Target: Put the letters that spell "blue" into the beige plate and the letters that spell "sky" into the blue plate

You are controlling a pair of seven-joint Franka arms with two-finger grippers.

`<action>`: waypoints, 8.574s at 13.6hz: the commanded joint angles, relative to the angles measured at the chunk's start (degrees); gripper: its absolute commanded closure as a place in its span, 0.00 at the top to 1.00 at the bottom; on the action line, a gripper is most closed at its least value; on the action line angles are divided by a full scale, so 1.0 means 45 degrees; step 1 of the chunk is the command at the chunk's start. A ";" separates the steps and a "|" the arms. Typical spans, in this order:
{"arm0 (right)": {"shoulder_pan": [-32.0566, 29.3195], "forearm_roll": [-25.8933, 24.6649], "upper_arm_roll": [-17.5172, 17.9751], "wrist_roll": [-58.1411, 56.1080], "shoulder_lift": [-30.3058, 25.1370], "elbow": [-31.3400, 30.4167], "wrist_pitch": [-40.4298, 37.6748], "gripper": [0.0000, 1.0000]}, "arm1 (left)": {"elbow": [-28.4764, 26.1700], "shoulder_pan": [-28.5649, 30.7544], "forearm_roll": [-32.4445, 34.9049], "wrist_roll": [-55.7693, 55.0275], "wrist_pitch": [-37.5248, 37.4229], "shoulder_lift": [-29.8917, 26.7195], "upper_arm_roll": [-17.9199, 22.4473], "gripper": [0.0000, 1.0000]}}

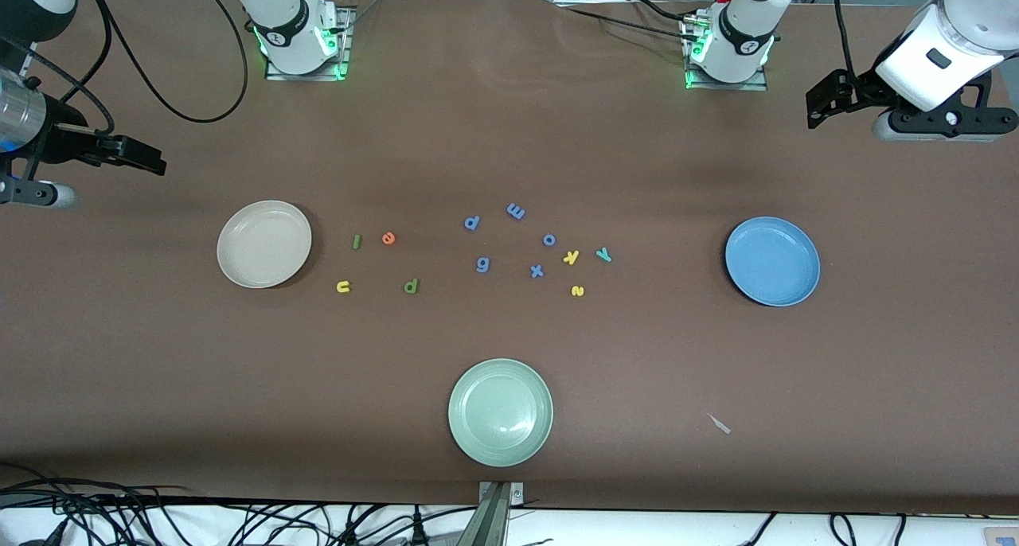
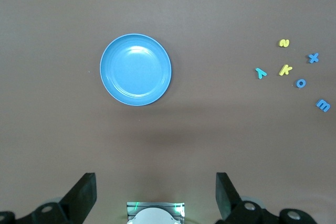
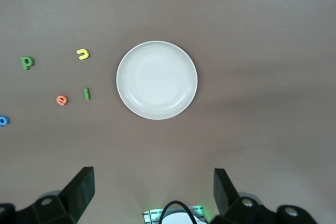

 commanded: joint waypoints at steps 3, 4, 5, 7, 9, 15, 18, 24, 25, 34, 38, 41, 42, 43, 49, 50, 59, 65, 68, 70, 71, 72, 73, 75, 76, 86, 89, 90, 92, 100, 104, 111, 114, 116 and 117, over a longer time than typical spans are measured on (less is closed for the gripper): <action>-0.0071 0.0024 -0.0013 -0.0117 0.0092 0.0285 -0.0149 1.00 | 0.0378 0.0039 0.0305 -0.0068 -0.0238 0.0169 -0.0075 1.00; -0.0071 0.0024 -0.0013 -0.0097 0.0092 0.0286 -0.0168 1.00 | 0.0397 0.0039 0.0286 -0.0068 -0.0238 0.0169 -0.0075 1.00; -0.0071 0.0024 -0.0013 -0.0117 0.0092 0.0286 -0.0169 1.00 | 0.0378 0.0039 0.0305 -0.0068 -0.0238 0.0169 -0.0075 1.00; -0.0071 0.0024 -0.0013 -0.0097 0.0092 0.0286 -0.0149 1.00 | 0.0378 0.0058 0.0286 -0.0048 -0.0238 0.0169 -0.0055 1.00; -0.0071 0.0024 -0.0013 -0.0097 0.0092 0.0286 -0.0188 1.00 | 0.0378 0.0116 0.0286 -0.0048 -0.0238 0.0169 -0.0056 1.00; -0.0071 0.0043 -0.0013 -0.0117 0.0092 0.0286 -0.0188 1.00 | 0.0378 0.0156 0.0266 -0.0028 -0.0238 0.0169 -0.0036 1.00; -0.0071 0.0063 -0.0013 -0.0117 0.0092 0.0286 -0.0207 1.00 | 0.0378 0.0156 0.0266 -0.0029 -0.0238 0.0188 -0.0036 1.00; -0.0071 0.0063 -0.0013 -0.0136 0.0092 0.0286 -0.0208 1.00 | 0.0378 0.0156 0.0266 -0.0048 -0.0238 0.0189 -0.0036 1.00; -0.0071 0.0063 -0.0013 -0.0136 0.0092 0.0286 -0.0208 1.00 | 0.0378 0.0156 0.0266 -0.0048 -0.0238 0.0169 -0.0036 1.00; -0.0071 0.0082 -0.0013 -0.0156 0.0111 0.0286 -0.0227 1.00 | 0.0378 0.0136 0.0266 -0.0048 -0.0238 0.0188 -0.0036 1.00; -0.0110 0.0121 -0.0032 -0.0156 0.0131 0.0266 -0.0286 1.00 | 0.0378 0.0136 0.0266 -0.0048 -0.0238 0.0169 -0.0036 1.00; -0.0110 0.0121 -0.0032 -0.0156 0.0131 0.0266 -0.0286 1.00 | 0.0378 0.0156 0.0266 -0.0048 -0.0238 0.0189 -0.0036 1.00; -0.0110 0.0121 -0.0032 -0.0156 0.0131 0.0266 -0.0286 1.00 | 0.0378 0.0136 0.0266 -0.0048 -0.0257 0.0169 -0.0036 1.00; -0.0110 0.0121 -0.0032 -0.0136 0.0131 0.0266 -0.0286 1.00 | 0.0378 0.0136 0.0266 -0.0048 -0.0258 0.0169 -0.0036 1.00; -0.0110 0.0121 -0.0032 -0.0175 0.0111 0.0266 -0.0286 1.00 | 0.0378 0.0136 0.0247 -0.0048 -0.0433 0.0169 -0.0055 1.00; -0.0110 0.0121 -0.0032 -0.0175 0.0130 0.0266 -0.0286 1.00 | 0.0397 0.0117 0.0228 -0.0048 -0.0433 0.0169 -0.0055 1.00; -0.0110 0.0121 -0.0032 -0.0175 0.0131 0.0266 -0.0286 1.00 | 0.0398 0.0000 0.0227 -0.0087 -0.0492 0.0149 -0.0094 1.00; -0.0110 0.0121 -0.0032 -0.0156 0.0131 0.0266 -0.0461 1.00 | 0.0398 -0.0020 0.0227 -0.0087 -0.0551 0.0110 -0.0094 1.00; -0.0110 0.0121 -0.0032 -0.0156 0.0131 0.0266 -0.0462 1.00 | 0.0398 -0.0020 0.0227 -0.0087 -0.0551 0.0110 -0.0094 1.00; -0.0110 0.0121 -0.0032 -0.0156 0.0131 0.0266 -0.0462 1.00 | 0.0398 -0.0020 0.0227 -0.0087 -0.0570 0.0110 -0.0094 1.00; -0.0110 0.0121 -0.0032 -0.0156 0.0131 0.0266 -0.0462 1.00 | 0.0398 -0.0020 0.0227 -0.0087 -0.0570 0.0110 -0.0094 1.00; -0.0110 0.0121 -0.0032 -0.0156 0.0131 0.0266 -0.0462 1.00 | 0.0398 -0.0020 0.0227 -0.0087 -0.0570 0.0110 -0.0094 1.00; -0.0110 0.0121 -0.0032 -0.0156 0.0131 0.0266 -0.0462 1.00 | 0.0398 -0.0020 0.0227 -0.0087 -0.0570 0.0110 -0.0094 1.00; -0.0110 0.0121 -0.0032 -0.0156 0.0131 0.0266 -0.0481 1.00 | 0.0398 -0.0020 0.0227 -0.0087 -0.0609 0.0110 -0.0094 1.00; -0.0110 0.0121 -0.0032 -0.0156 0.0131 0.0266 -0.0481 1.00 | 0.0398 -0.0020 0.0227 -0.0087 -0.0609 0.0110 -0.0094 1.00; -0.0051 0.0004 -0.0013 -0.1640 0.0422 0.0247 -0.0481 1.00 | 0.0398 -0.0020 0.0227 -0.0087 -0.0609 0.0110 -0.0094 1.00; 0.0085 0.0179 0.0084 -0.1582 0.1026 0.0266 -0.0442 1.00 | 0.0398 -0.0020 0.0227 -0.0087 -0.0609 0.0110 -0.0094 1.00; 0.0182 0.0373 0.0162 -0.1562 0.1435 0.0247 -0.0307 1.00 | 0.0398 -0.0020 0.0227 -0.0087 -0.0609 0.0110 -0.0094 1.00; 0.0728 0.0492 0.0474 -0.1368 0.2391 0.0227 0.0489 1.00 | 0.0398 -0.0020 0.0227 -0.0087 -0.0609 0.0110 -0.0094 1.00; 0.2136 0.1352 0.1271 0.2126 0.3744 -0.3358 0.7923 1.00 | 0.0398 -0.0020 0.0208 -0.0087 -0.0629 0.0110 -0.0094 1.00; 0.2683 0.1293 0.1667 0.3613 0.3939 -0.5356 1.0671 1.00 | 0.0475 -0.0040 0.0188 -0.0087 -0.0629 0.0091 -0.0307 1.00; 0.2703 0.1332 0.1745 0.4707 0.4837 -0.6375 1.1823 1.00 | 0.0749 0.0039 0.0169 0.0030 -0.0629 0.0150 -0.0700 1.00; 0.2703 0.1332 0.1745 0.4727 0.5169 -0.6336 1.2038 0.94 | 0.0711 -0.0098 -0.0006 0.0030 -0.0474 0.0637 -0.0758 1.00; 0.2703 0.1332 0.1764 0.4727 0.5247 -0.6335 1.2174 0.81 | 0.0302 -0.0157 -0.0494 -0.0048 0.0111 0.0929 -0.1012 1.00; 0.2703 0.1332 0.1784 0.4708 0.5364 -0.6374 1.2195 0.75 | -0.0009 -0.0176 -0.0534 -0.0048 0.0616 0.1008 -0.1186 1.00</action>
